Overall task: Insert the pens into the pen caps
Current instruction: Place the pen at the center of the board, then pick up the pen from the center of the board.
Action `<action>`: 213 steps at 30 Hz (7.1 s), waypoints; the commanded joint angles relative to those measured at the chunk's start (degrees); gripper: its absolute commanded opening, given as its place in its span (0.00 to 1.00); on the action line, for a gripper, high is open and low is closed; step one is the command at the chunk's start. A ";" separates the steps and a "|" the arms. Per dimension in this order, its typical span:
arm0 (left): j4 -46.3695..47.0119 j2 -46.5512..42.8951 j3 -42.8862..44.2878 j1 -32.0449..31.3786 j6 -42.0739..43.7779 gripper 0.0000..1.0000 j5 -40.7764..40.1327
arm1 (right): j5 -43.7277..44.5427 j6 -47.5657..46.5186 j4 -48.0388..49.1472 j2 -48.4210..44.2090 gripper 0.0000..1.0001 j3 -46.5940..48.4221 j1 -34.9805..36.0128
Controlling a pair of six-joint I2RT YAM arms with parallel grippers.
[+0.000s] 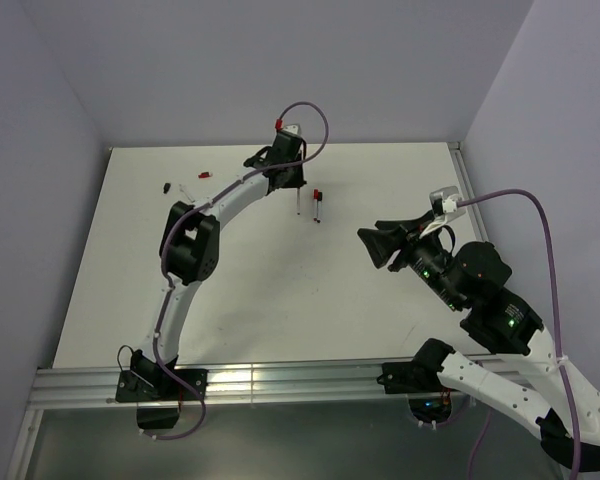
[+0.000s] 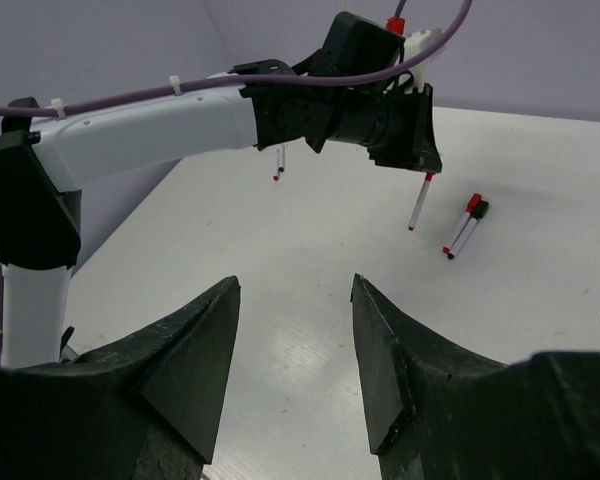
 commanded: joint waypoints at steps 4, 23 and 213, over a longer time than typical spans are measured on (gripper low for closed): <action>1.53 5.85 6.76 -0.16 -1.90 0.06 3.46 | 0.98 -0.98 0.29 -0.84 0.57 -0.11 -0.22; 4.34 7.36 6.33 -0.08 -1.90 0.41 6.01 | 1.16 -1.33 0.73 -0.85 0.57 -0.47 -0.21; 35.36 -80.53 -66.88 18.74 -22.82 0.00 37.48 | -43.31 12.83 30.44 35.62 0.69 12.54 -4.08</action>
